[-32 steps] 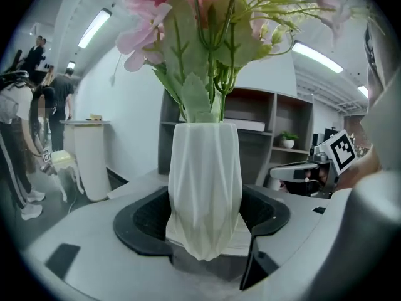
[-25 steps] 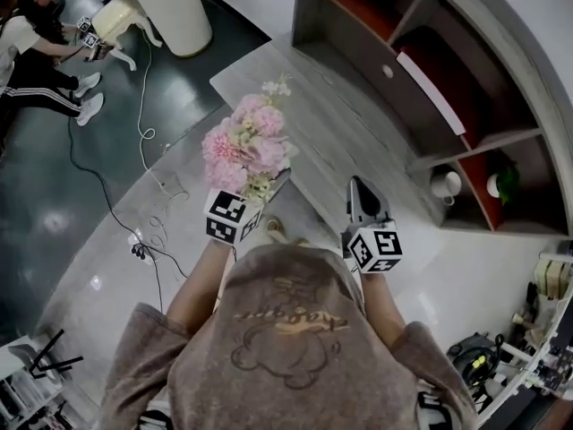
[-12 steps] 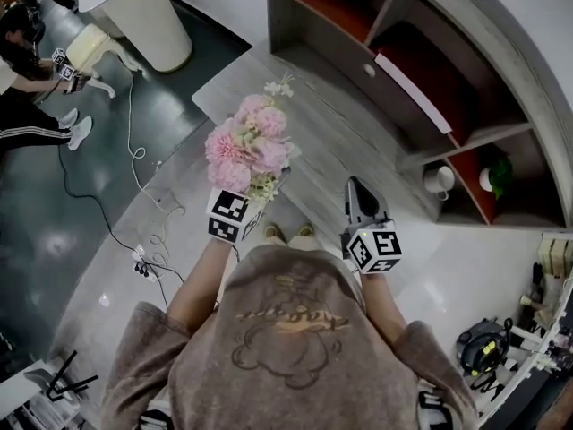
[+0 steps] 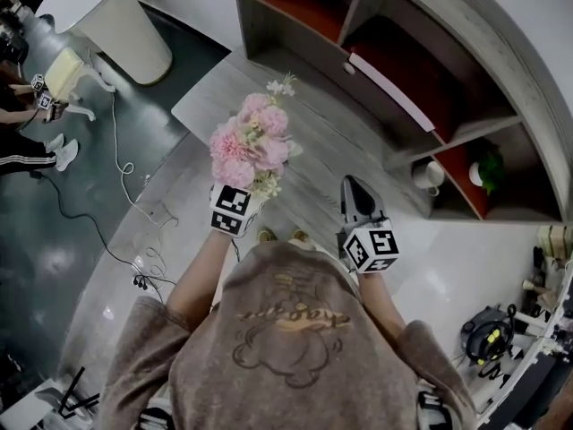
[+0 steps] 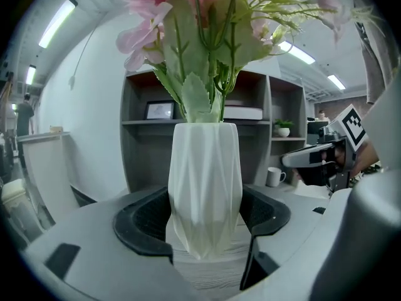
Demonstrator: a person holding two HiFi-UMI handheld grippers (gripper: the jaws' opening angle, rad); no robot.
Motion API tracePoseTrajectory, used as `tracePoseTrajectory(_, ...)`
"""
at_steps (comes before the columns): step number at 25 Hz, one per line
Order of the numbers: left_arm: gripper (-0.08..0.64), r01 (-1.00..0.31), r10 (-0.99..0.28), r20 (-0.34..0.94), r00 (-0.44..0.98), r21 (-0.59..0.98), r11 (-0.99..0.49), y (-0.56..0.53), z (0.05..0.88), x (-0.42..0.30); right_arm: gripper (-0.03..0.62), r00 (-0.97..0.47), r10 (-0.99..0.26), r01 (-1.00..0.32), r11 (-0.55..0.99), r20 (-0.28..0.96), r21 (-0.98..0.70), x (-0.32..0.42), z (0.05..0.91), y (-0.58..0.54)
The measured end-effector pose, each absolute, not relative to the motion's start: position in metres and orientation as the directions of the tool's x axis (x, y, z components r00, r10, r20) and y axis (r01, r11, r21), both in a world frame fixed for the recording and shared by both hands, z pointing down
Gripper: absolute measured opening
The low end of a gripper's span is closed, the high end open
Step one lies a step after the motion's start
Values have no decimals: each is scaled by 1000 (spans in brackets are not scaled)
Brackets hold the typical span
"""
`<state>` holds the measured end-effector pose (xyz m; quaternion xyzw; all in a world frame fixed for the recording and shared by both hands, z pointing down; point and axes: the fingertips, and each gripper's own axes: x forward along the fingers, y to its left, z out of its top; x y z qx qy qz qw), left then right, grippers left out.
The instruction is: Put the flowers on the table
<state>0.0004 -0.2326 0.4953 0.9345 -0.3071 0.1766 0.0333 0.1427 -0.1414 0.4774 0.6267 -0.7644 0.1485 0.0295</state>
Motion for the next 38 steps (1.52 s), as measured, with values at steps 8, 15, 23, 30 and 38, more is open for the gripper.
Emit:
tracePoseTrajectory(8, 345, -558, -548, 360, 755, -88, -825, -253, 520, 30, -12, -183, -954, -971, 137, 238, -196, 166, 482, -149)
tracePoseTrajectory(15, 345, -532, -526, 373, 764, -96, -841, -265, 549, 44, -12, -164, -955, -974, 117, 249, -194, 174, 484, -156)
tracePoseTrajectory(23, 345, -516, -506, 395, 767, -89, -852, -273, 579, 54, -12, -152, -951, -977, 103, 271, -189, 182, 487, -162)
tracePoseTrajectory(30, 345, -509, -496, 404, 768, -86, -857, -277, 590, 59, -12, -152, -947, -977, 101, 285, -187, 187, 491, -168)
tracePoseTrajectory(38, 345, -489, -483, 396, 781, -95, -867, -277, 591, 64, -12, -156, -943, -977, 103, 292, -189, 188, 494, -173)
